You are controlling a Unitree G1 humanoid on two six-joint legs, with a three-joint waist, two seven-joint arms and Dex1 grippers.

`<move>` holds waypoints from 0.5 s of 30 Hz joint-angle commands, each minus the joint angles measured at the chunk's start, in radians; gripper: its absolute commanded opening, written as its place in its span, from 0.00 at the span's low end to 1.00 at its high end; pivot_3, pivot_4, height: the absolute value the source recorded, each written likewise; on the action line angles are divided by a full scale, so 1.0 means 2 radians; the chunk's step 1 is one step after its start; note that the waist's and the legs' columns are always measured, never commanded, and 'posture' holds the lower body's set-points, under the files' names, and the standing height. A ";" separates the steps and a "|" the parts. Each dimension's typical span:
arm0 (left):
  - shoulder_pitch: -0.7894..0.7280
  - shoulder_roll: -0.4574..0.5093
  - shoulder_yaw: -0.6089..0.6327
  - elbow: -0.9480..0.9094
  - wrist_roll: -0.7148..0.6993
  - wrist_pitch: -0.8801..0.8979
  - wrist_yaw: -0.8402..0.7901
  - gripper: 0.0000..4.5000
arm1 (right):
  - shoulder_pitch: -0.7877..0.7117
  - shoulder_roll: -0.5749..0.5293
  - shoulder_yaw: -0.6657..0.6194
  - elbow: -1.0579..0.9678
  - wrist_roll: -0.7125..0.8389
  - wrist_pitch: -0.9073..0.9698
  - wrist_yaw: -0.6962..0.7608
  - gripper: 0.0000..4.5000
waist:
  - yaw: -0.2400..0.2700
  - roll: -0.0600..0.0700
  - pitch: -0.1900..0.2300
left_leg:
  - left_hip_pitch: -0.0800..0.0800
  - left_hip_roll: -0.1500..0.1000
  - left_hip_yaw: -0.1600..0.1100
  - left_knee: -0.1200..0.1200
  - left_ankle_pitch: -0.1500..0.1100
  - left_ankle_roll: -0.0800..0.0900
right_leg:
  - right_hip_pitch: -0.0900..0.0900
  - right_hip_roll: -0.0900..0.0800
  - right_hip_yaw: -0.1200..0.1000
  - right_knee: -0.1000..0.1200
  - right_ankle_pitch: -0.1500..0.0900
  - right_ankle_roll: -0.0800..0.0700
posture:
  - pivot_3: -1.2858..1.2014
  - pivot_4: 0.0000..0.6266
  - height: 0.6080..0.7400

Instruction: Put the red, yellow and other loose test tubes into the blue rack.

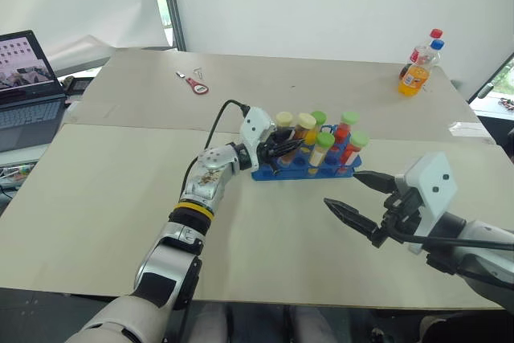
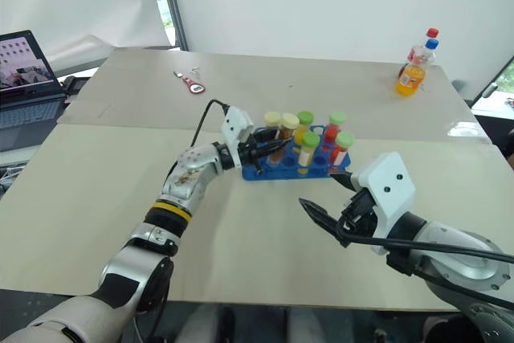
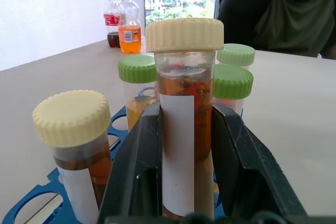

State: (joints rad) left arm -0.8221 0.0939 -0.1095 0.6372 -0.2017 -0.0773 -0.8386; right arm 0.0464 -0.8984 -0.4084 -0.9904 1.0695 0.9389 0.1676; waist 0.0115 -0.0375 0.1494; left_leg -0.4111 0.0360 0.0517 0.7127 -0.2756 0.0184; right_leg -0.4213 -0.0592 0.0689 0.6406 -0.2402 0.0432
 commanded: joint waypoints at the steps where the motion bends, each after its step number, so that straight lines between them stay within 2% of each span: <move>1: 0.006 -0.005 0.006 0.013 0.011 -0.021 0.018 0.18 | -0.002 -0.003 -0.015 -0.011 0.004 -0.015 -0.012 0.89 | 0.000 0.000 0.000 | 0.000 0.000 0.000 0.000 0.000 0.000 | 0.000 0.000 0.000 0.000 0.000 0.000 | 0.52 0.24 1.00; 11: 0.038 -0.007 0.001 0.009 0.024 -0.055 0.031 0.18 | -0.006 0.011 -0.006 -0.006 -0.009 -0.025 -0.041 0.89 | 0.000 0.000 0.000 | 0.000 0.000 0.000 0.000 0.000 0.000 | 0.000 0.000 0.000 0.000 0.000 0.000 | 0.52 0.24 1.00; 15: 0.055 0.003 0.000 -0.012 0.021 -0.052 0.020 0.61 | -0.005 0.013 -0.008 0.002 -0.022 -0.027 -0.041 0.89 | -0.001 0.000 0.000 | 0.000 0.000 -0.001 0.000 0.000 0.000 | 0.000 0.000 0.000 0.000 0.000 0.000 | 0.52 0.24 1.00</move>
State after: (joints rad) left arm -0.7109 0.0945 -0.1052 0.6574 -0.1590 -0.1721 -0.7818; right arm 0.0463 -0.8761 -0.4060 -0.9828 1.0407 0.9191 0.0880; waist 0.0101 -0.0375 0.1492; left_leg -0.4105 0.0360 0.0489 0.7125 -0.2754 0.0187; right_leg -0.4210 -0.0592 0.0693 0.6408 -0.2401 0.0433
